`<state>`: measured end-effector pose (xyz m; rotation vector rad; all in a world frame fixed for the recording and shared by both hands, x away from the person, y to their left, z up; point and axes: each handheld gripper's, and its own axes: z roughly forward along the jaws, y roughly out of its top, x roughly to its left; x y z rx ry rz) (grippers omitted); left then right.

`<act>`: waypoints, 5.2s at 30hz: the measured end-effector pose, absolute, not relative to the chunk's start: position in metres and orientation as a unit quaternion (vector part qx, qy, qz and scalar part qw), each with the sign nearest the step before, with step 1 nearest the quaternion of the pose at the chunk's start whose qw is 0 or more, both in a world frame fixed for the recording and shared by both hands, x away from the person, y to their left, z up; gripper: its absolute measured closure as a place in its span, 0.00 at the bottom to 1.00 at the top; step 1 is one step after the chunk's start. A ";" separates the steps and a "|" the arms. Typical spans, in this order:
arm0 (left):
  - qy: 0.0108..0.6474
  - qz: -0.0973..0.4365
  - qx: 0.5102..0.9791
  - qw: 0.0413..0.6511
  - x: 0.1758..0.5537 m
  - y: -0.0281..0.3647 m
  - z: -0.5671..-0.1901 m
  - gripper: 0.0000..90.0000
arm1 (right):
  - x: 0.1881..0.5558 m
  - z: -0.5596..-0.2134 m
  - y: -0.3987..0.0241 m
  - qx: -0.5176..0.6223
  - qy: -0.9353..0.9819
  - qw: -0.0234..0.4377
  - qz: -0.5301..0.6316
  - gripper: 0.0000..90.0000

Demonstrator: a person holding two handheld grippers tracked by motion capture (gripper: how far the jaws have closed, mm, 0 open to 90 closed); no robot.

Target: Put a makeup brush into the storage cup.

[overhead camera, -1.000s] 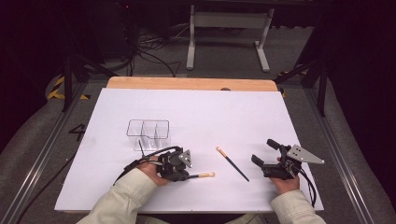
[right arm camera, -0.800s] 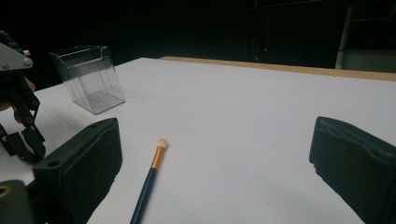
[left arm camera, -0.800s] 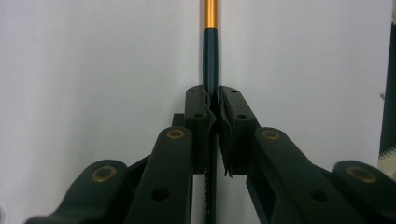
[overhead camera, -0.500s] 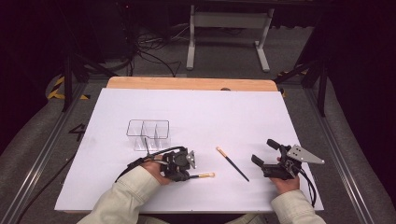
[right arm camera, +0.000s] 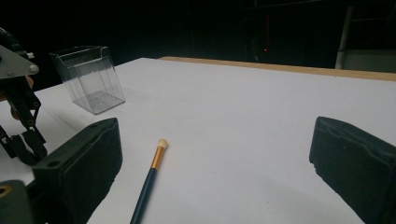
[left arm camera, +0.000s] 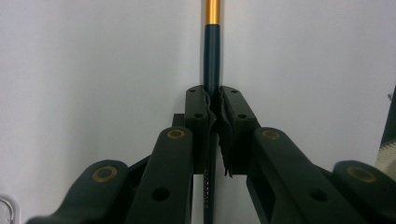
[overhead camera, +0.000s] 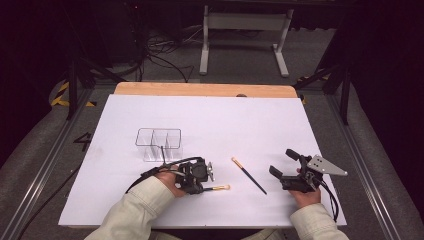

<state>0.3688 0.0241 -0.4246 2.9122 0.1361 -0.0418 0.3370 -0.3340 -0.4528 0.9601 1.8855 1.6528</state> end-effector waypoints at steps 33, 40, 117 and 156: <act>0.065 0.006 0.955 0.291 0.363 0.054 -0.371 0.92 | 0.337 -0.453 -0.334 0.348 0.683 0.225 0.601 0.03; 0.092 0.009 0.920 0.380 0.369 0.075 -0.362 0.92 | 0.337 -0.453 -0.334 0.348 0.684 0.224 0.601 0.03; 0.222 0.176 0.711 0.644 0.395 0.201 -0.375 0.92 | 0.337 -0.453 -0.334 0.350 0.683 0.222 0.602 0.03; 0.263 0.192 0.726 0.606 0.411 0.206 -0.410 0.92 | 0.337 -0.453 -0.334 0.349 0.682 0.219 0.605 0.03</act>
